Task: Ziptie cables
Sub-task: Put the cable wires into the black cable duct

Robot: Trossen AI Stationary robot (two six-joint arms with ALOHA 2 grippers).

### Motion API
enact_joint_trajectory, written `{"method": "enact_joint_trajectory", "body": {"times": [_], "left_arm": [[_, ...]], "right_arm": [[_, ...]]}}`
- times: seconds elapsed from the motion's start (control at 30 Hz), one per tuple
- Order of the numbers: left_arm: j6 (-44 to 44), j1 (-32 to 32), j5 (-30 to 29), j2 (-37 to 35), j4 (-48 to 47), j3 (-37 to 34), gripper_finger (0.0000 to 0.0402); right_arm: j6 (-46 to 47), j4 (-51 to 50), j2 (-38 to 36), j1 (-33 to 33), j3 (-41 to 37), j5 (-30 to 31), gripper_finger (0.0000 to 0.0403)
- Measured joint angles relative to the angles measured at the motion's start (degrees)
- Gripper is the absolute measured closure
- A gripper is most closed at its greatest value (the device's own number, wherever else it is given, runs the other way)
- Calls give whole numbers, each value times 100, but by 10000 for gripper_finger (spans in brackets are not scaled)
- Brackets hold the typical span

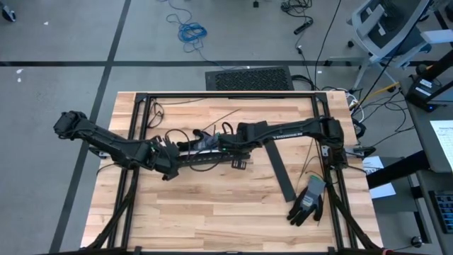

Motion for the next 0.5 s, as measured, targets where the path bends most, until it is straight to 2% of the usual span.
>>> {"method": "enact_joint_trajectory", "body": {"times": [0.1, 0.3, 0.43, 0.5], "left_arm": [[7, 24, -250, 35, 43, -15, 388], [609, 74, -234, 257, 277, -18, 388], [923, 90, -143, 611, 407, -18, 388], [940, 92, -145, 820, 435, -18, 388]], "right_arm": [[36, -1, 31, -82, 2, -27, 403], [164, -108, 117, -234, -7, -351, 403], [150, -135, 117, -310, -9, -470, 403], [149, -159, 117, -381, -10, -728, 403]]}}
